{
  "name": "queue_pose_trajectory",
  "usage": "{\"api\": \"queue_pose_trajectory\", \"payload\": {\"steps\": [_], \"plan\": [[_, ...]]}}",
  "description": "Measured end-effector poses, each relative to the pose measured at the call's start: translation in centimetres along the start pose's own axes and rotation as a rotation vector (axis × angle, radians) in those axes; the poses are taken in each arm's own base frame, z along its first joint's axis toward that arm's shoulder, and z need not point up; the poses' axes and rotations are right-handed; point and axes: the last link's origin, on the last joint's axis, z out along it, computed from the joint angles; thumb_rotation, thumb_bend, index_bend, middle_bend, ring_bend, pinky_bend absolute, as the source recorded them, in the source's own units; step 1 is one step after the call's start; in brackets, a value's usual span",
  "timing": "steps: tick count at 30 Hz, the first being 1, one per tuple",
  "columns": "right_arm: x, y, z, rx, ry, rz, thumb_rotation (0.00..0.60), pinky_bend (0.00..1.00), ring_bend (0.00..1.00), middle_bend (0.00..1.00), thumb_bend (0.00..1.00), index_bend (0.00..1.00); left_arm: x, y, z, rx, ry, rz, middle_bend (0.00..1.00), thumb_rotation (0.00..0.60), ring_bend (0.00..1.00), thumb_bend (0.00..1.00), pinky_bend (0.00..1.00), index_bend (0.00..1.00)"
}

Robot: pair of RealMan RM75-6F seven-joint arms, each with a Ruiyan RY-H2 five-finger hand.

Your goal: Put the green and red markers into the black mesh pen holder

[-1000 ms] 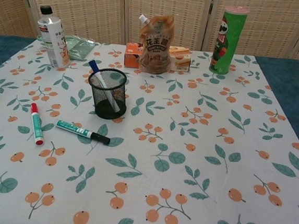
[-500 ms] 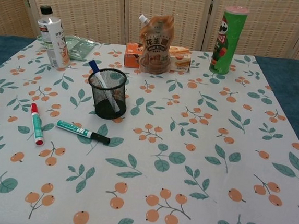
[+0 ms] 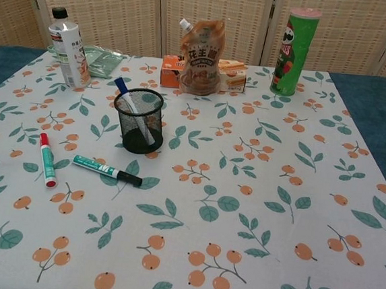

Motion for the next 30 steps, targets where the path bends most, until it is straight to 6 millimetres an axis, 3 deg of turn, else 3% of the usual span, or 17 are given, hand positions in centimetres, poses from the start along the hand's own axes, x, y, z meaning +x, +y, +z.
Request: {"api": "queue_pose_trajectory", "payload": {"steps": [5, 21, 30], "plan": [[-0.1, 0.3, 0.3, -0.011, -0.011, 0.005, 0.6, 0.0, 0.0, 0.0, 0.35, 0.03, -0.9, 1.1, 1.0, -0.037, -0.134, 0.013, 0.95, 0.6, 0.66, 0.23, 0.82, 0.3], [-0.1, 0.7, 1.1, -0.002, -0.044, 0.027, 0.6, 0.0, 0.0, 0.0, 0.35, 0.03, -1.5, 7.2, 9.2, -0.265, -0.168, 0.042, 0.95, 0.6, 0.65, 0.23, 0.82, 0.38], [-0.3, 1.1, 1.7, -0.01, -0.072, 0.038, 0.6, 0.0, 0.0, 0.0, 0.35, 0.03, -1.9, 8.3, 13.5, -0.247, -0.186, -0.004, 0.94, 0.6, 0.65, 0.23, 0.82, 0.4]]}}
